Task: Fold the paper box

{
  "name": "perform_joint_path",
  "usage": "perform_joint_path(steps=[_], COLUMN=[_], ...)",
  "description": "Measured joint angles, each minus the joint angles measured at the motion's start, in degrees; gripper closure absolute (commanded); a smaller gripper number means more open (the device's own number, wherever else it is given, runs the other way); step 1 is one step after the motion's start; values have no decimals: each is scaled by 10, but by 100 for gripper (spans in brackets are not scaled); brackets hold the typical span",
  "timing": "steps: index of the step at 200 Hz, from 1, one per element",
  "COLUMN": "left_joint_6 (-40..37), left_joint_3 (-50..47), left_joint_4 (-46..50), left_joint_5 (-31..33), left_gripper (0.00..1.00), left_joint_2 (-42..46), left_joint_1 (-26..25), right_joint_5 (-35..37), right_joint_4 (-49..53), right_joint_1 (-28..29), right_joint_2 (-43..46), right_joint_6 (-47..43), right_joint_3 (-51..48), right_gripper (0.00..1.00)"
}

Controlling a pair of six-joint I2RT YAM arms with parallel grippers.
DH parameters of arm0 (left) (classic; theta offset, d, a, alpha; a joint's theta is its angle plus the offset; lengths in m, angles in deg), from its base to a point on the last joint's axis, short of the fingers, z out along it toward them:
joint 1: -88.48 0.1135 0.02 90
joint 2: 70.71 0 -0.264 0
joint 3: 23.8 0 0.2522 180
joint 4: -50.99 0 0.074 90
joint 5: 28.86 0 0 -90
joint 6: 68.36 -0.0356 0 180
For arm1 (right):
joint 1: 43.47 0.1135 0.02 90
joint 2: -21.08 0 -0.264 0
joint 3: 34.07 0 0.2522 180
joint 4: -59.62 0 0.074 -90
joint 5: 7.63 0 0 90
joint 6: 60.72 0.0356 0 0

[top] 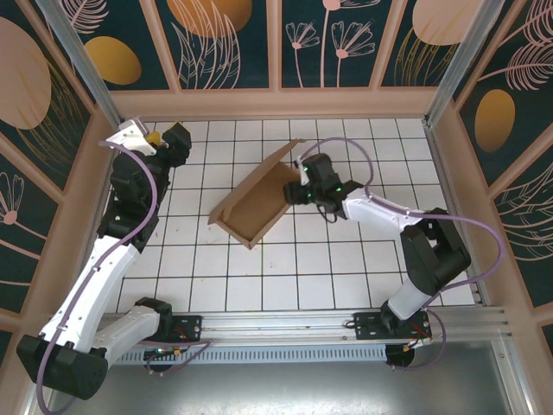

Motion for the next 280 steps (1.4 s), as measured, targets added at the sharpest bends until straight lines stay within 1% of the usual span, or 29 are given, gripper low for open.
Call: perform_joint_path(steps=[13, 29, 49, 74, 100, 112, 132, 152, 173, 190, 213, 231, 241, 262, 280], left_joint_6=[0, 0, -1, -1, -4, -7, -10, -9, -9, -7, -5, 2, 4, 7, 11], left_joint_3=[-11, -21, -26, -31, -32, -31, -23, 3, 43, 62, 43, 14, 5, 2, 2], left_joint_4=[0, 0, 0, 0, 0, 1, 7, 14, 23, 26, 37, 50, 63, 86, 100], left_joint_5=[0, 0, 0, 0, 0, 0, -8, -44, -103, -150, -189, -218, -230, -229, -219], left_gripper=[29, 29, 29, 29, 29, 29, 31, 36, 45, 54, 61, 62, 61, 59, 58], left_joint_2=[-1, -3, -3, -1, -1, -1, -2, -9, -31, -54, -72, -89, -105, -150, -184], left_joint_1=[0, 0, 0, 0, 0, 0, 0, 0, -3, -21, -51, -59, -59, -59, -59], right_joint_5=[17, 20, 1, -14, -33, -40, -46, -67, -85, -89, -93, -102, -104, -104, -100], right_joint_4=[-35, -64, -67, -51, 21, 59, 102, 132, 147, 152, 161, 168, 172, 169, 154], right_joint_1=[-26, -30, -24, -19, -17, -12, 6, 26, 40, 40, 29, 17, 12, 2, -7], right_joint_2=[-13, -42, -92, -153, -216, -240, -261, -282, -311, -332, -352, -359, -359, -358, -350], right_joint_6=[-48, -100, -151, -196, -200, -198, -193, -176, -153, -138, -120, -111, -107, -103, -104], right_joint_3=[6, 22, 71, 159, 291, 355, 428, 492, 549, 569, 573, 573, 573, 567, 532], right_gripper=[42, 41, 37, 38, 41, 42, 42, 45, 47, 48, 48, 47, 46, 44, 41])
